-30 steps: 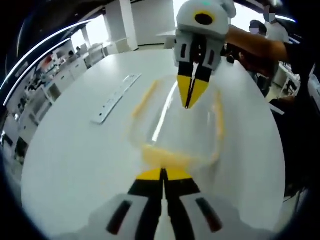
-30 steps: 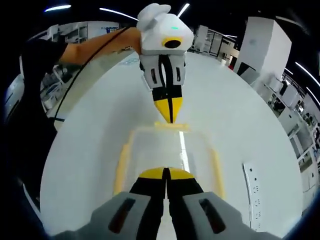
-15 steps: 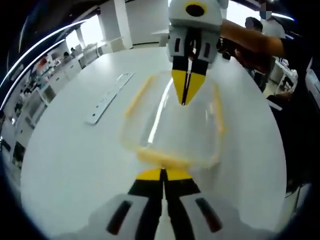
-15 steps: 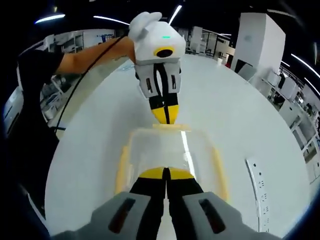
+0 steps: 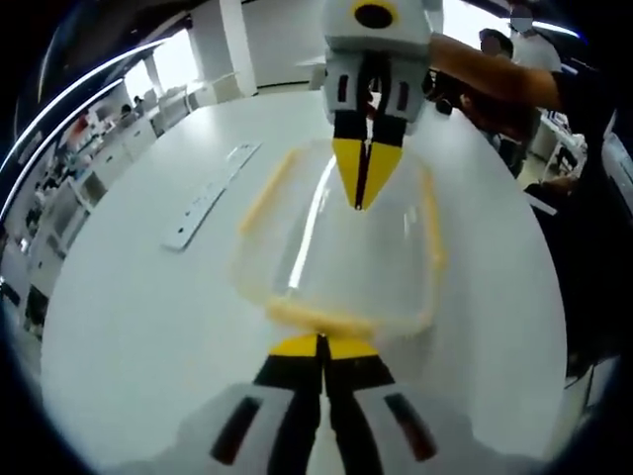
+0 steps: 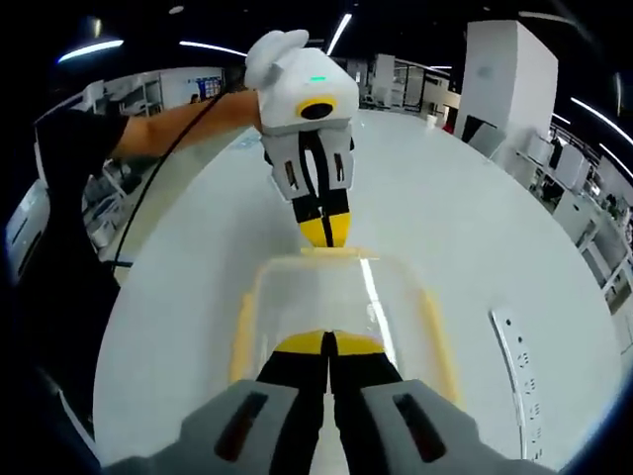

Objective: Snap each plastic latch of the storage box into its locked position after aligning the lid with the box until every specified latch is closed and the lid sits flush.

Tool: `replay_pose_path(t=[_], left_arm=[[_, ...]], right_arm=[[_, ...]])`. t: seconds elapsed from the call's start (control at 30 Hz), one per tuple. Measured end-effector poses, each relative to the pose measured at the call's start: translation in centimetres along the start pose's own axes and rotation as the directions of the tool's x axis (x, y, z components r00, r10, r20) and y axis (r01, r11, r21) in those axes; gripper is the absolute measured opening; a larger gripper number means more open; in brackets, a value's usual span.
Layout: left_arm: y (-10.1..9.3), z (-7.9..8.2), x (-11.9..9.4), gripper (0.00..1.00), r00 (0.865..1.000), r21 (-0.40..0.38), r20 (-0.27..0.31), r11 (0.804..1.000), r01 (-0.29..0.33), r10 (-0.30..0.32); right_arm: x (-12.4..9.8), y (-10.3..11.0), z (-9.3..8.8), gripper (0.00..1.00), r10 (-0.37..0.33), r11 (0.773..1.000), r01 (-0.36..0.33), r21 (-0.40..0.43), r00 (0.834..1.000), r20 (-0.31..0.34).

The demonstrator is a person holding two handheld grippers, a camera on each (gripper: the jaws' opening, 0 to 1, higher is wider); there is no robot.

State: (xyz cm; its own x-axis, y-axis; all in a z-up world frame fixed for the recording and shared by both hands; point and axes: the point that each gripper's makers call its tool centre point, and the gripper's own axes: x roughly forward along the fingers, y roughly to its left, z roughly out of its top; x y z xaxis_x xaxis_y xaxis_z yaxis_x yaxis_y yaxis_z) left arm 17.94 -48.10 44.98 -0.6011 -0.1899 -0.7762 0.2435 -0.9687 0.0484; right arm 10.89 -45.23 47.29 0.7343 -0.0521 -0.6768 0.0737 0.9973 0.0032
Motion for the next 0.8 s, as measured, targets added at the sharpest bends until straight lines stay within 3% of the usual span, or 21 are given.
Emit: replay_pose_path(t=[0.57,0.8], left_arm=[[-0.1,0.2,-0.2,0.00,0.999,-0.027,0.053,1.000,0.007,-0.006],[0.1,0.3,-0.2,0.00,0.999,-0.007,0.040,1.000,0.016,-0.016]], right_arm=[[0.6,-0.4,1.0,0.00,0.010,1.000,-0.010,-0.013,0.999,0.049],[0.8,-0.5,1.2,0.00,0.017,1.000,-0.016,-0.019,0.998,0.067]])
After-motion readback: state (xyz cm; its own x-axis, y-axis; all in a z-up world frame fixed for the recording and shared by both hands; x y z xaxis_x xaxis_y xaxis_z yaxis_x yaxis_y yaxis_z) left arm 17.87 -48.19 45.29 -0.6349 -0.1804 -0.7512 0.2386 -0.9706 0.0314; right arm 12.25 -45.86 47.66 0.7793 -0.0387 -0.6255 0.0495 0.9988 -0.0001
